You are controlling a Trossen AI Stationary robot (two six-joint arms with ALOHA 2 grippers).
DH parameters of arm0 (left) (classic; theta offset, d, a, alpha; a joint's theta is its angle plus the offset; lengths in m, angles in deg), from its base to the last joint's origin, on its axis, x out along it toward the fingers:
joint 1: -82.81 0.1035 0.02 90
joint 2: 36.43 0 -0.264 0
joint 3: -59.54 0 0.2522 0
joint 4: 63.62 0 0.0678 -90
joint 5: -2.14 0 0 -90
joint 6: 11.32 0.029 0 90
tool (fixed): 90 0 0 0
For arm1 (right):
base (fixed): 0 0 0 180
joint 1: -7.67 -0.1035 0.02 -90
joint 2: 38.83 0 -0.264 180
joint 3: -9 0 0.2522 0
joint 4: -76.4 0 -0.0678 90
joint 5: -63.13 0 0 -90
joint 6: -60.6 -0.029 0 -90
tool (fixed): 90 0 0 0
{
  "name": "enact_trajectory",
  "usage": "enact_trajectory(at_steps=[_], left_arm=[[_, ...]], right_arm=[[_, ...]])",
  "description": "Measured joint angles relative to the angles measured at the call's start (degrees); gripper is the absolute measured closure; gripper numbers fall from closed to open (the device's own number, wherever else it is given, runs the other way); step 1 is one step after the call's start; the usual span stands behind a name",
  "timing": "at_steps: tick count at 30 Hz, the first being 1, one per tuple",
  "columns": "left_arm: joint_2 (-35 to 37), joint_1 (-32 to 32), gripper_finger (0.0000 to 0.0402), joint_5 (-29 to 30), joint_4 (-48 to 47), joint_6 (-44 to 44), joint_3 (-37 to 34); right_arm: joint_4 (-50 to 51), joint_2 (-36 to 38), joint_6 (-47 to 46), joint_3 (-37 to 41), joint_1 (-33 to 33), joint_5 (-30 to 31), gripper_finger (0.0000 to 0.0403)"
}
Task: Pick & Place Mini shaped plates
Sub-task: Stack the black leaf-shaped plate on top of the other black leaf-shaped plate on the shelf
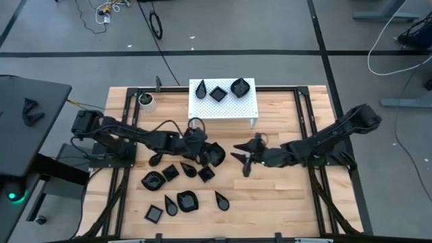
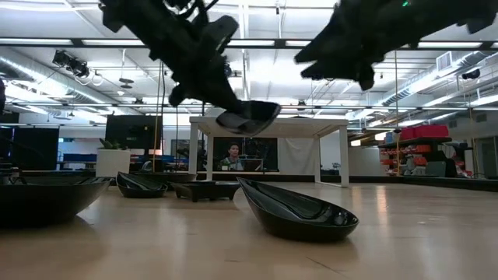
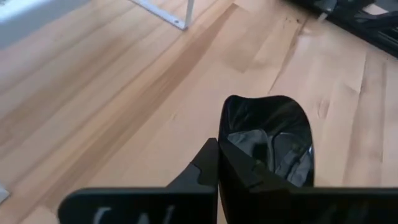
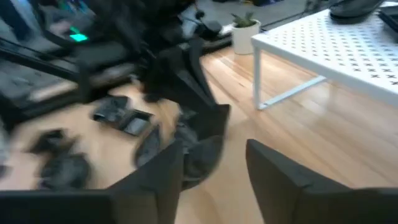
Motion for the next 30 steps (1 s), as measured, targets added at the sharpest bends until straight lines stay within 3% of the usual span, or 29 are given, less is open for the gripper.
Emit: enact_trajectory(at_steps=[6,14,21,27,30], left_arm=[[-1.50,0.00,0.0392,-0.40,-0.30,0.42,1.23],[-1.51,-0.24,0.0392,-1.08,-0.07,0.44,1.22],[-1.51,-0.24,0.0392,-1.10,0.82,0.48,1.27],[-1.51,-0.24,0.0386,-0.99,2.76,1.86,1.24],[-1.17,-0.26,0.0368,-1.94,4.38,5.06,1.16]], right_arm=[[5.24,-9.04,4.08,-7.92,2.83,0.03,0.0209],[14.31,-13.15,3.91,-12.82,4.89,-1.37,0.0248],[15.09,-13.08,3.92,-12.81,5.36,-3.27,0.0301],[16.21,-13.08,4.12,-12.81,5.36,-3.05,0.0385],[17.05,-12.94,3.92,-12.81,5.37,-2.85,0.0394]])
